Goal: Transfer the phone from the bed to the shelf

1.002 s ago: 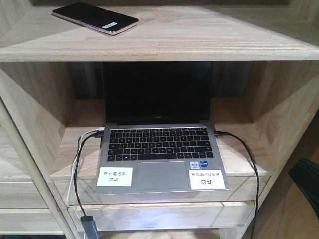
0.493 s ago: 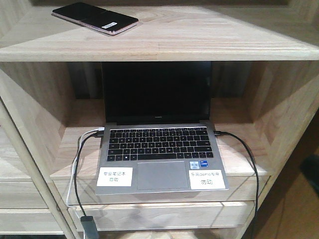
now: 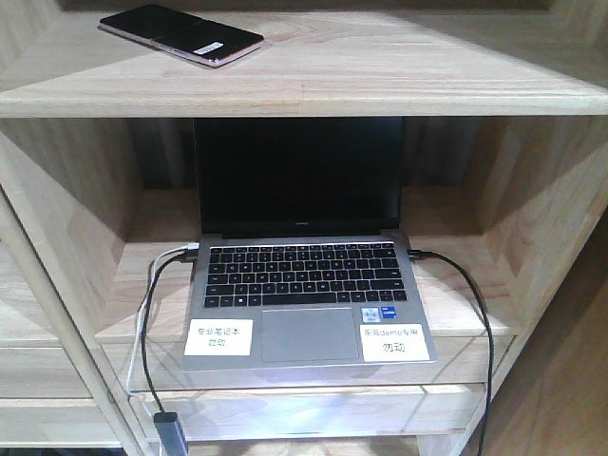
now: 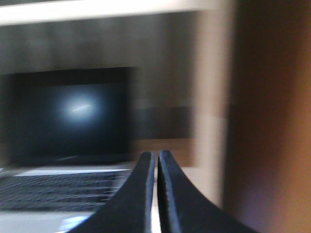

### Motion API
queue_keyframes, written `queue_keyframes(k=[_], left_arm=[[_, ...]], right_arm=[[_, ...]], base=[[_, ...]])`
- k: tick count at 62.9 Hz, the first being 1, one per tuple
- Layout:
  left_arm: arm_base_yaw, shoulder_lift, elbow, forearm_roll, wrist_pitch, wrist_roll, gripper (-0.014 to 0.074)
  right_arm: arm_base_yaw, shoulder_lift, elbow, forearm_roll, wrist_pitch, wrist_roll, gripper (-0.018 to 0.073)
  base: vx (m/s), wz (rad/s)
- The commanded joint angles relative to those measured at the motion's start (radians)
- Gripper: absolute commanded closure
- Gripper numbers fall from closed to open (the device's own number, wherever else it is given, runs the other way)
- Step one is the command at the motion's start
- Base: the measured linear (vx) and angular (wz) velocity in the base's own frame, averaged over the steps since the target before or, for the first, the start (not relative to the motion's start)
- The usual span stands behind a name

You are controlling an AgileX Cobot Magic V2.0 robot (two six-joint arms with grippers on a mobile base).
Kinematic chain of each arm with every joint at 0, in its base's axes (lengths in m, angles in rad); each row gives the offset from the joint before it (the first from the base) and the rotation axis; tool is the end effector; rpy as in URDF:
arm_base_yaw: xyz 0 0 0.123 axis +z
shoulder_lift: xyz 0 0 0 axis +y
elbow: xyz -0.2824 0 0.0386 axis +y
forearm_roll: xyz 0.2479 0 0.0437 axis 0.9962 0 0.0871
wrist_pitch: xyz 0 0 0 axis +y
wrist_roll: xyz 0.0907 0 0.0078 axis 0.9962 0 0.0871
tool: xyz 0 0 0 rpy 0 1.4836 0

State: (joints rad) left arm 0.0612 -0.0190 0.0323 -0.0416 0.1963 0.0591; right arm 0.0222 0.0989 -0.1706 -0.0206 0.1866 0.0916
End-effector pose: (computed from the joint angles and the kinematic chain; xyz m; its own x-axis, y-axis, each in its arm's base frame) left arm 0.0557 0.0027 0.1854 -0.1227 0.0108 -0.9924 -0.0509 0.9986 0.0172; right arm 0.0579 0.0009 0.2480 -0.0289 0.0707 -0.9971 -0.0164 0.9973 0.0712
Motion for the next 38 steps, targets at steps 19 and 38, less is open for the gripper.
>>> queue_keyframes(k=[19, 38], left_arm=[[0.000, -0.008, 0.007, -0.009, -0.070, 0.000, 0.0595], [0.000, -0.008, 0.007, -0.009, -0.070, 0.000, 0.0595]], right_arm=[[-0.122, -0.119, 0.156, -0.016, -0.088, -0.004, 0.0561], [-0.122, -0.120, 0.208, -0.018, -0.093, -0.003, 0.0561]], base=[[0.00, 0.00], [0.00, 0.00]])
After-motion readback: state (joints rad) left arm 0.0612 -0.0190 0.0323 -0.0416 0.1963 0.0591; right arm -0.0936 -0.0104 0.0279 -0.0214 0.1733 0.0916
